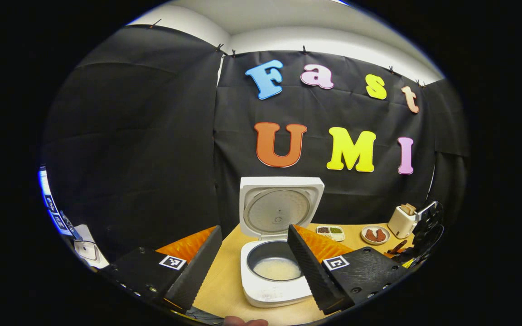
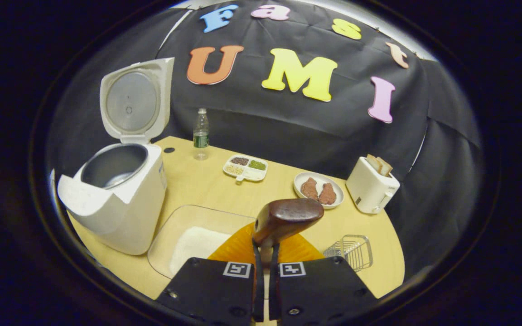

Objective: Close the left gripper, press the button to open the rice cooker; take a wooden spoon from the chopstick holder with the right hand, scoop a spoonful of rice and pour it into the rice cooker, then put the wooden spoon back into the chopstick holder.

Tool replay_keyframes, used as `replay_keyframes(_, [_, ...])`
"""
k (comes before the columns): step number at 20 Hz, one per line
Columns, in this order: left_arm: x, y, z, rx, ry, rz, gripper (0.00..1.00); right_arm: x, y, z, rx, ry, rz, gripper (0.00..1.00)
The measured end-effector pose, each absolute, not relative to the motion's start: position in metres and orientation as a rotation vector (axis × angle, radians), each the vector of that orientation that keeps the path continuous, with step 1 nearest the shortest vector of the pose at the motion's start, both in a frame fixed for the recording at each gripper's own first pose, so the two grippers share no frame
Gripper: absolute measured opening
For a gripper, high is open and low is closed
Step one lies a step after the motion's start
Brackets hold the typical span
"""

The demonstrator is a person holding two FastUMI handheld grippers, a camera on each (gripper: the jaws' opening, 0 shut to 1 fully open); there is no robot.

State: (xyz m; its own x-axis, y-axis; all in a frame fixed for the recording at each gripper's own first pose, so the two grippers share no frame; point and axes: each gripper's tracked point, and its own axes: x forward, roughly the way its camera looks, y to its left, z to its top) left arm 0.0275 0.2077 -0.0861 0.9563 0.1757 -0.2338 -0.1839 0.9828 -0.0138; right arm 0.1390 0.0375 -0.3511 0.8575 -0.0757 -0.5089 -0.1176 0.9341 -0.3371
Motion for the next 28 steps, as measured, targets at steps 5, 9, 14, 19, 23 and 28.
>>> replay_keyframes(5, [0.021,0.225,-0.091,-0.037,0.257,0.192,0.94,0.14,0.049,-0.371,-0.416,0.544,0.004,0.09])
replay_keyframes(9, [0.013,0.235,-0.092,-0.045,0.256,0.204,0.94,0.132,0.077,-0.384,-0.329,0.577,0.048,0.1])
replay_keyframes(14, [0.005,0.244,-0.094,-0.043,0.258,0.221,0.94,0.126,0.107,-0.392,-0.191,0.615,0.096,0.09])
replay_keyframes(19, [-0.003,0.247,-0.096,-0.053,0.264,0.235,0.94,0.124,0.116,-0.394,0.081,0.681,0.095,0.1])
replay_keyframes(23, [-0.004,0.245,-0.094,-0.068,0.257,0.243,0.94,0.124,0.11,-0.394,0.313,0.731,0.074,0.1])
replay_keyframes(28, [-0.004,0.234,-0.092,-0.07,0.253,0.234,0.94,0.124,0.093,-0.395,0.552,0.771,0.037,0.1])
